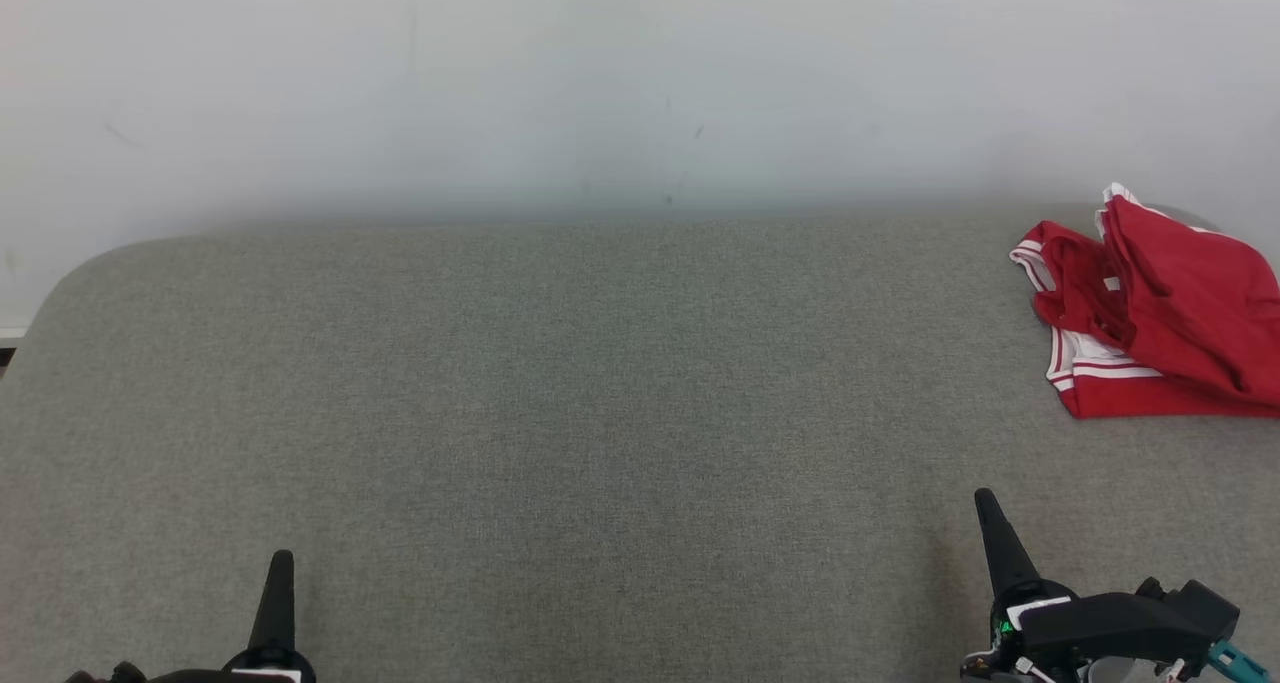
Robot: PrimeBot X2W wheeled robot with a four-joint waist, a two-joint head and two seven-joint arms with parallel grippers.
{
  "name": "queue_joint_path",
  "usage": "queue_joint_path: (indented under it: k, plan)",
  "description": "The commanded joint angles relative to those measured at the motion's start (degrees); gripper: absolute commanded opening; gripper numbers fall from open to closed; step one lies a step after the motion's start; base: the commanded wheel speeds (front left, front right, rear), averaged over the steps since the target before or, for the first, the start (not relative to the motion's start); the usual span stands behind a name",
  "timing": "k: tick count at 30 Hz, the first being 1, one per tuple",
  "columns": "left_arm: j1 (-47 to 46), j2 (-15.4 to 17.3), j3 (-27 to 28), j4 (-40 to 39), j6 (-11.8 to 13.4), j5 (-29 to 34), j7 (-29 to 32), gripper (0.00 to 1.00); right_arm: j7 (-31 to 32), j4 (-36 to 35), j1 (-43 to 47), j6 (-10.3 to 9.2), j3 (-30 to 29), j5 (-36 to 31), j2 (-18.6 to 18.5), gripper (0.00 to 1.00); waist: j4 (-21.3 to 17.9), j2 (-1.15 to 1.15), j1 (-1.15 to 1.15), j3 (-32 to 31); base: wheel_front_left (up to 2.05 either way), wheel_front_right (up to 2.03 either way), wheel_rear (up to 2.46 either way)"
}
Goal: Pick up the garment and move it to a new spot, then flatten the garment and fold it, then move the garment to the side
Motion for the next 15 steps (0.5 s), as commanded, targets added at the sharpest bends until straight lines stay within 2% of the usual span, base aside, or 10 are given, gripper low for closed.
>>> queue_joint_path:
  k: [1,15]
  plan:
    - [-1.3,0.2,0.2,-0.1,-0.4,-1.9,0.4,0.00,0.6,-0.3,-0.9,-0.08,-0.3,1.9,0.3,0.00,0.0,0.00,0.01,0.0,0.00,0.00,0.00]
    - [-2.1,0.2,0.3,0.1,-0.6,-8.4,2.1,0.00,2.2,-0.1,-1.5,-0.09,-0.9,8.3,0.5,0.00,0.3,0.00,0.01,0.1,0.00,0.00,0.00]
